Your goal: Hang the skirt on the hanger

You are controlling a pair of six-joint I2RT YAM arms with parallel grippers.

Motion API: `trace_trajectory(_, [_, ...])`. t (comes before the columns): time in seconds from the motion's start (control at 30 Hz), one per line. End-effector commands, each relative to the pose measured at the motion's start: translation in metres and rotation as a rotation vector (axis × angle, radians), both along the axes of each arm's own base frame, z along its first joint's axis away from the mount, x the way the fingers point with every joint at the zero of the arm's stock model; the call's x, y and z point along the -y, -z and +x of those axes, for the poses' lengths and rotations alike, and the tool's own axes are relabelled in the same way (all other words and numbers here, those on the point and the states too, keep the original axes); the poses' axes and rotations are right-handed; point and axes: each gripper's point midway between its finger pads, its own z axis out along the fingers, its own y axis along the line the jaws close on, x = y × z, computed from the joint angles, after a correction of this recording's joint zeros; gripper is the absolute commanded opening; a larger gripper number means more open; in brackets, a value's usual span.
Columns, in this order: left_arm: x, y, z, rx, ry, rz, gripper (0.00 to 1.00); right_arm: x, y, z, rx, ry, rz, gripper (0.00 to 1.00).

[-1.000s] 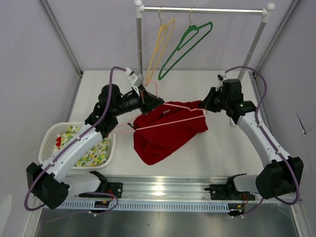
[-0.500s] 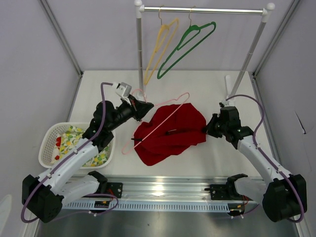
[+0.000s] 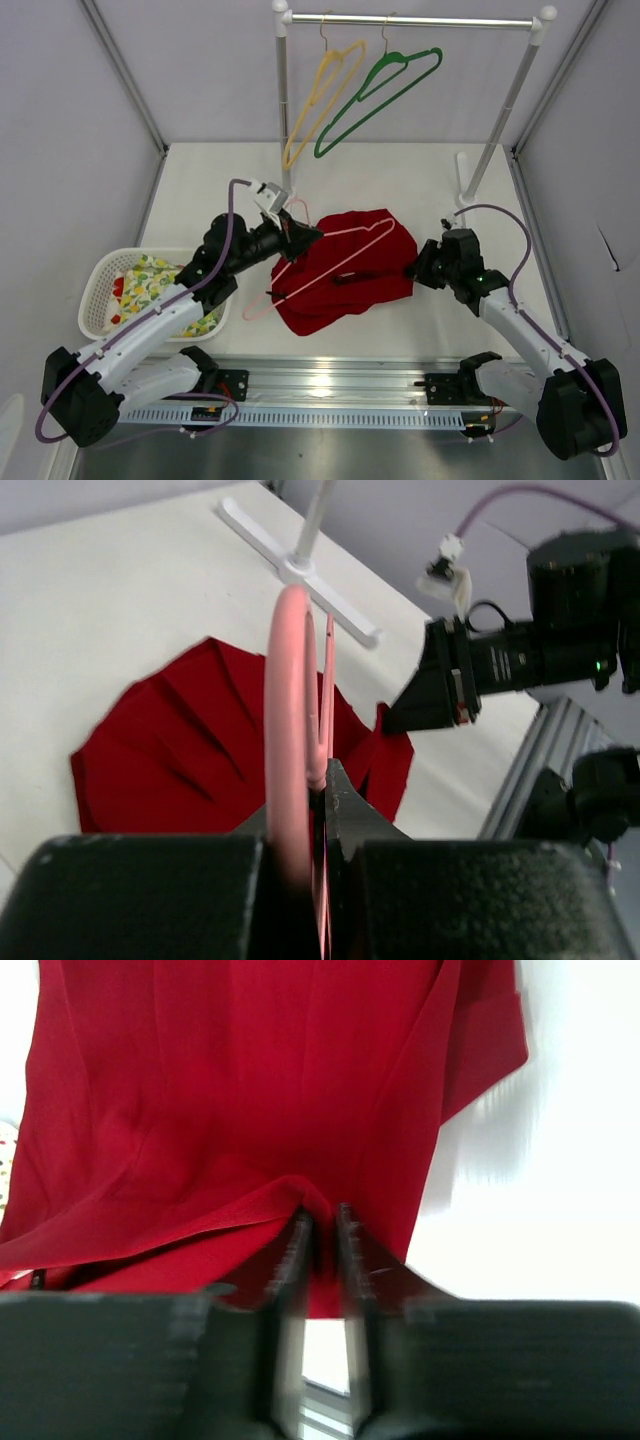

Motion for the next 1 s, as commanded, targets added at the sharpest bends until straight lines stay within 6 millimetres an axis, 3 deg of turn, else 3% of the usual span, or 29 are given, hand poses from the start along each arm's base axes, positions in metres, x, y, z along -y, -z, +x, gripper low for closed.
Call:
trace_trajectory(0.0, [0.006,0.02,-0.017,-0.003,0.034,0.044,0.0,0.001,-0.01,0.004,0.059,0.029,-0.033,0.29])
trace_trajectory(0.13, [0.016,0.034,-0.031,-0.038,0.052,0.023,0.0,-0.006,-0.015,-0.007,0.065,0.023,-0.08,0.49])
trace_trajectory(0.23, [0.019,0.041,-0.035,-0.046,0.057,0.023,0.0,-0.006,-0.014,-0.014,0.059,0.031,-0.12,0.53])
trace_trajectory(0.57, [0.023,0.053,-0.038,-0.067,0.065,0.025,0.0,-0.017,-0.002,-0.047,0.013,-0.004,-0.19,0.5])
trace_trajectory(0.73, [0.026,0.061,-0.036,-0.084,0.057,0.027,0.0,-0.028,-0.017,-0.069,0.045,-0.024,-0.148,0.54])
trace_trajectory(0.97, [0.033,0.063,-0.033,-0.095,0.056,0.021,0.0,-0.038,-0.03,-0.09,0.072,-0.054,-0.142,0.39])
